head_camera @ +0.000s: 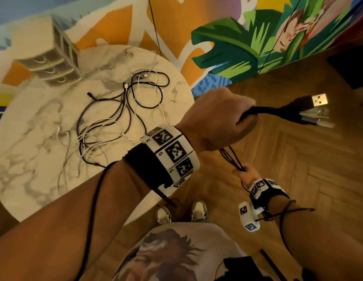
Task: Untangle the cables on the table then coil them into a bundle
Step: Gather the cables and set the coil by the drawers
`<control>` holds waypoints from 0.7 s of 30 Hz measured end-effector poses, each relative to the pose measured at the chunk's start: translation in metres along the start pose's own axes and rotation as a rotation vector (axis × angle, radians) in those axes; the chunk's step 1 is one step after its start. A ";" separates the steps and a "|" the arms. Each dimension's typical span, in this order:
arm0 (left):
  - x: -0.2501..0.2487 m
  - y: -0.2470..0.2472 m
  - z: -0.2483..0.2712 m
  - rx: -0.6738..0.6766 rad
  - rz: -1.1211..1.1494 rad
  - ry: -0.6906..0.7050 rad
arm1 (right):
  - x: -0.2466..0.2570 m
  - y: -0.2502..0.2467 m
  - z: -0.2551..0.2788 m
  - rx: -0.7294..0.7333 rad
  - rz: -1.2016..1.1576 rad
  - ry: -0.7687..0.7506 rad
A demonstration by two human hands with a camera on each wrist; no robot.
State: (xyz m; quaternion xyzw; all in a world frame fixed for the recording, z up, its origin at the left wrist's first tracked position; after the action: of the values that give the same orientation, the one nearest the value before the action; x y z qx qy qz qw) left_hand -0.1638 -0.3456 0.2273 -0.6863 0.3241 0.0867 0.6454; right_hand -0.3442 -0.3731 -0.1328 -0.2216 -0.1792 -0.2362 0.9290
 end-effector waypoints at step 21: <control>0.057 0.104 0.038 0.268 0.354 -0.367 | 0.206 0.003 0.164 0.307 -0.442 -0.745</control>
State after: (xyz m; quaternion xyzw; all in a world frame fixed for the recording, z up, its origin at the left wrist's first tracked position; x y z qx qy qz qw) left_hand -0.1662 -0.3240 0.1047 -0.5003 0.3251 0.2773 0.7531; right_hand -0.2105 -0.3634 0.0934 -0.1075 -0.5769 -0.3036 0.7507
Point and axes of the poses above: each hand's wrist, its own z-axis away from the middle knuckle, its own y-axis out of the palm, x = y × z, the point moved 7 cm from there along -z, towards the middle knuckle, and after that the axes turned 14 degrees about x, right-handed, at the moved point
